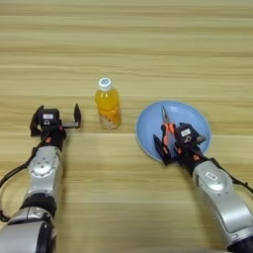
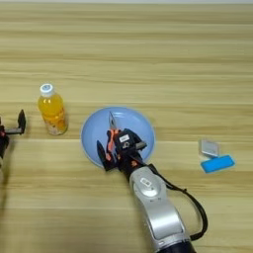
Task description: Move the objects on the table
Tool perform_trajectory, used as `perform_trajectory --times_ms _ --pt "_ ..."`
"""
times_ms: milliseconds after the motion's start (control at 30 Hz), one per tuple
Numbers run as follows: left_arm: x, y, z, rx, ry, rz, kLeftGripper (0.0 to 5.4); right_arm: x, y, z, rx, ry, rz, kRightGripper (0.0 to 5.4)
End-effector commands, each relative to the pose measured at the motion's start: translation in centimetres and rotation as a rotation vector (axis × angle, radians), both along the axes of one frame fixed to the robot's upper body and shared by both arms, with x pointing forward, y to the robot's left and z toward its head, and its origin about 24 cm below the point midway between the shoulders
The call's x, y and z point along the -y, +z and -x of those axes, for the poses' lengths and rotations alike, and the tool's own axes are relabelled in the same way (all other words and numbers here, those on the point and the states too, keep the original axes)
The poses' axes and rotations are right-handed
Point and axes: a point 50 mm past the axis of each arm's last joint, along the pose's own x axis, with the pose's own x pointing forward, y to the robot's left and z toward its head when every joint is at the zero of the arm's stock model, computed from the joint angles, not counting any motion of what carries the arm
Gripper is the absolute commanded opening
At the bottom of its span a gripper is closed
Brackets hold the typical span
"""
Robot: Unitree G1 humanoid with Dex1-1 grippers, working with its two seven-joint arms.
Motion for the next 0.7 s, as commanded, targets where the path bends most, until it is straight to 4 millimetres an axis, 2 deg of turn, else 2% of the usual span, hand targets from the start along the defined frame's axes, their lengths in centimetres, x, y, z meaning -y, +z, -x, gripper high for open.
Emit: perform_trajectory --times_ms 33,300,700 --pt "-0.4 0.1 0.1 0.005 0.006 -0.010 5.40 0.0 0.4 -0.3 0.022 0.000 0.005 5.35" --pt "-0.3 0.1 0.1 0.007 0.006 -0.010 5.40 0.4 0.9 -0.3 0.040 -0.014 0.007 5.38" --pt "-0.3 0.1 0.0 0.007 0.004 -0.009 5.40 2.0 1.5 -0.8 0.102 -0.089 0.020 5.38"
